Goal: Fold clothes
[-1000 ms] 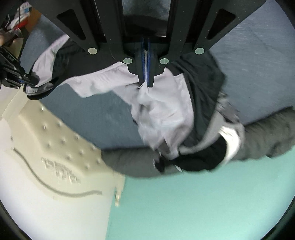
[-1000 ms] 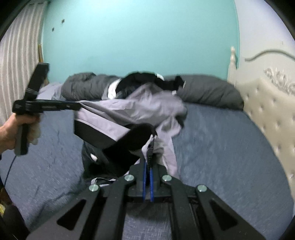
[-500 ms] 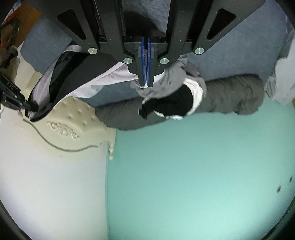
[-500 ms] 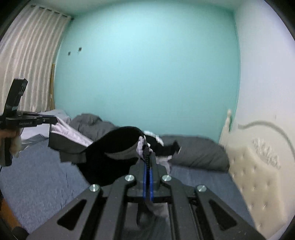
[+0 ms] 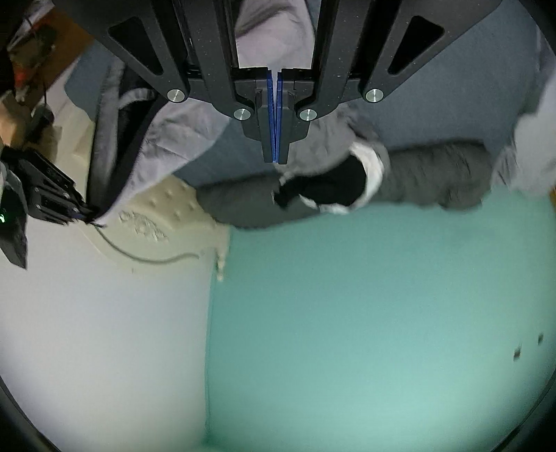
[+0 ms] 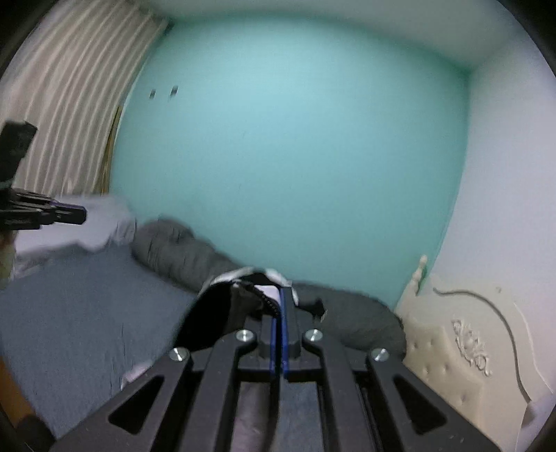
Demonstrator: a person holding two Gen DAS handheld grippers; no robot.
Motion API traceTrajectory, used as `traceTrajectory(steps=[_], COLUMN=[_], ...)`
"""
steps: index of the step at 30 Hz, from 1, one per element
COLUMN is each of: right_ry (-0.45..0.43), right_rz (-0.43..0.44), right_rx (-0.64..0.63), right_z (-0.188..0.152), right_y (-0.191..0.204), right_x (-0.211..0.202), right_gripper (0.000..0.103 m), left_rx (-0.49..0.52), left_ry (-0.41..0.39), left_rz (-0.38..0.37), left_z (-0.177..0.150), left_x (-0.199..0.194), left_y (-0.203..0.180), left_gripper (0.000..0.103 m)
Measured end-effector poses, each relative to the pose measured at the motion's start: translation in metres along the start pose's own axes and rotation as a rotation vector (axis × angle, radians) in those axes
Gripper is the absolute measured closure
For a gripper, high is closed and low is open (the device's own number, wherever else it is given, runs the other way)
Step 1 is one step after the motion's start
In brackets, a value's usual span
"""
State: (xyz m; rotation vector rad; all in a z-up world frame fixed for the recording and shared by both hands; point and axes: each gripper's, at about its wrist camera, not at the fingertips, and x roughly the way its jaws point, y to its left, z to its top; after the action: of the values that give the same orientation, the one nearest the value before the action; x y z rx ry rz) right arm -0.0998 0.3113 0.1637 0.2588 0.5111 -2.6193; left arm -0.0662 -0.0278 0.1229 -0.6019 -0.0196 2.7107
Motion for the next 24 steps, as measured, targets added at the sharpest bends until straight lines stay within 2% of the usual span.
traceTrajectory(steps=[4,8,9,10,12,14,15,17,19,21,24], right_ry=[0.086,0.131,0.136,0.141,0.151,0.156,0.156,0.153,0.146,0.139,0.129], right_rz=[0.026,0.037,0.041,0.046,0.054,0.064,0.070,0.082,0.093,0.105,0.122], right_rx=[0.006,0.010,0.013,0.016,0.023,0.027,0.029,0.025,0.030,0.034,0.037], right_z=[-0.032,-0.051,-0.054,-0.056,-0.061,-0.066,-0.067,-0.069,-0.069,-0.070,-0.071], right_y=[0.013,0.021,0.023,0.024,0.028,0.032,0.033,0.035,0.035,0.035,0.036], right_x=[0.025,0.041,0.043,0.046,0.051,0.053,0.052,0.055,0.056,0.057,0.058], right_gripper=[0.101,0.101,0.101,0.101,0.101,0.101,0.101,0.101,0.101,0.101,0.101], left_rx=[-0.053,-0.104,-0.107,-0.110,-0.085,-0.037,-0.002,0.049,0.057,0.079,0.109], left_ry=[0.116,0.231,0.256,0.280,0.317,0.344,0.353,0.366,0.382,0.383,0.405], left_rz=[-0.042,-0.084,-0.093,-0.102,-0.125,-0.146,-0.135,-0.113,-0.111,-0.094,-0.086], left_z=[-0.069,-0.138,-0.154,-0.171,-0.198,-0.219,-0.226,-0.239,-0.248,-0.254,-0.261], left_x=[0.043,0.085,0.097,0.108,0.126,0.140,0.145,0.155,0.166,0.174,0.193], left_y=[-0.004,-0.009,-0.014,-0.020,-0.034,-0.049,-0.055,-0.062,-0.064,-0.066,-0.064], left_gripper=[0.103,0.103,0.100,0.095,0.061,0.055,0.047,0.040,0.038,0.030,0.028])
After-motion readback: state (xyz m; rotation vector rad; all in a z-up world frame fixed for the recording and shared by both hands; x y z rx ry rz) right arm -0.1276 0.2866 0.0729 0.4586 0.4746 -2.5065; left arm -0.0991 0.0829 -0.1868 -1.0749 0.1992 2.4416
